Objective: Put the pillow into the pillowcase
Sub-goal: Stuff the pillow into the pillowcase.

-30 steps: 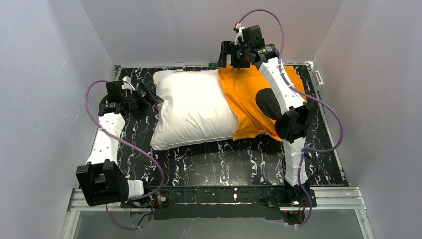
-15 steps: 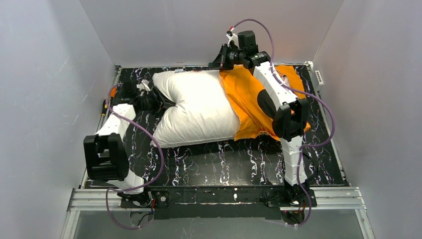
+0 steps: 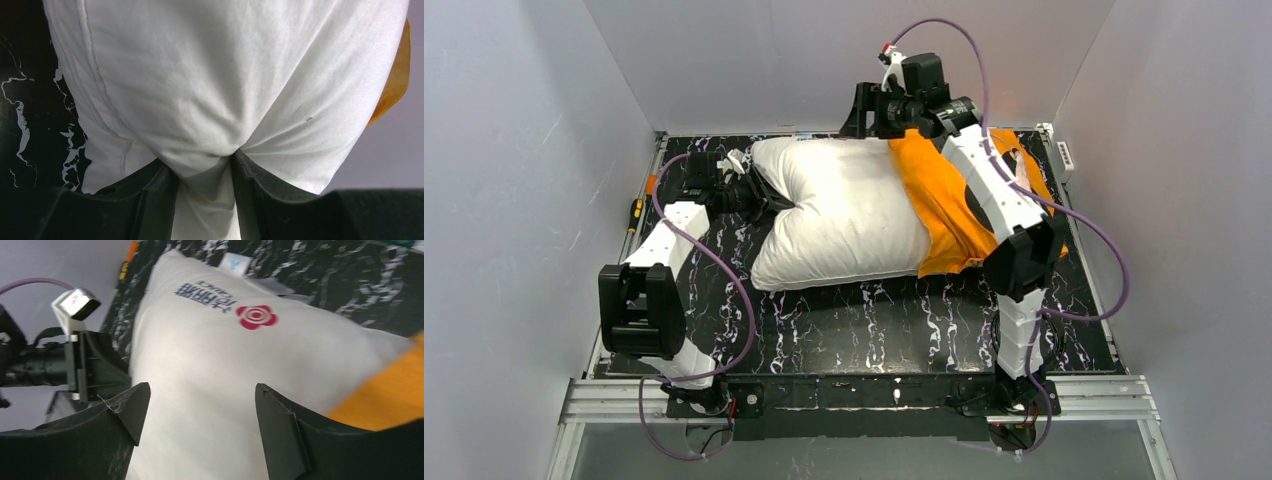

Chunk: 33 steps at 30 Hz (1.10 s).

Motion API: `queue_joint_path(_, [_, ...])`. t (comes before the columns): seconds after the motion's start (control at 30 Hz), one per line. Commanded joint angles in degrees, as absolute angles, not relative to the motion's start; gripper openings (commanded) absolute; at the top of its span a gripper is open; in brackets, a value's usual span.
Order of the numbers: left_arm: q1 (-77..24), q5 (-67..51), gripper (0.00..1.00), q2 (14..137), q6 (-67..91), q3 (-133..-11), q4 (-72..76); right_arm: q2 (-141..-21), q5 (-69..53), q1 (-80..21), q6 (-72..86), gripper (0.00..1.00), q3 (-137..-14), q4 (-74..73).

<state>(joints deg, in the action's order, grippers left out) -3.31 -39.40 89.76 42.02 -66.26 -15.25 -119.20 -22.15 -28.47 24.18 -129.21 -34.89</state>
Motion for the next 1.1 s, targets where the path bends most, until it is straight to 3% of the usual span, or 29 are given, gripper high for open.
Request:
queue_joint_path(0.0, [-3.97,-42.62,0.40,86.55,41.41,-64.28,-16.43,-112.74,-3.26,-27.77,10.80,0.89,-130.14,-45.02])
queue_joint_path(0.13, [-3.96,-42.79,0.40,85.91,41.15,-63.22,-16.91,-113.37,5.82,-27.78,7.13,0.98,-128.83,-48.48])
queue_joint_path(0.33, [-3.98,-42.64,0.40,84.95,40.38,-63.23,-18.15,-120.23,10.90,-27.77,5.49,0.98,-132.94,-54.68])
queue_joint_path(0.37, [-3.96,-42.71,0.40,84.78,40.11,-63.35,-18.45,-121.16,11.77,-27.71,5.95,0.93,-134.17,-55.52])
queue_joint_path(0.4, [-3.96,-42.78,0.40,84.61,39.87,-63.51,-18.72,-122.10,11.70,-27.67,6.10,0.85,-135.49,-56.15])
queue_joint_path(0.43, [-3.96,-42.92,0.40,84.44,39.70,-63.58,-18.92,-122.40,10.75,-27.44,6.19,0.71,-136.73,-56.51])
queue_joint_path(0.53, [-3.98,-42.99,0.39,84.26,39.46,-63.93,-19.24,-120.80,8.38,-27.16,7.33,0.15,-137.41,-55.84])
queue_joint_path(0.6, [-4.00,-43.21,0.39,84.24,39.45,-64.27,-19.33,-118.14,5.64,-27.11,7.61,0.02,-136.34,-53.70])
queue_joint_path(0.77, [-4.31,-43.78,0.37,84.78,41.27,-64.84,-17.52,-111.01,-11.11,-27.39,10.76,0.01,-130.08,-41.74])
queue_joint_path(0.93, [-7.12,-43.48,0.35,86.37,46.26,-67.02,-12.75,-112.05,-27.97,-31.63,17.81,0.01,-127.03,-30.07])
queue_joint_path(1.07, [-9.85,-43.24,0.34,88.41,51.70,-69.54,-6.65,-115.89,-43.19,-37.98,35.36,0.01,-119.87,-8.94])
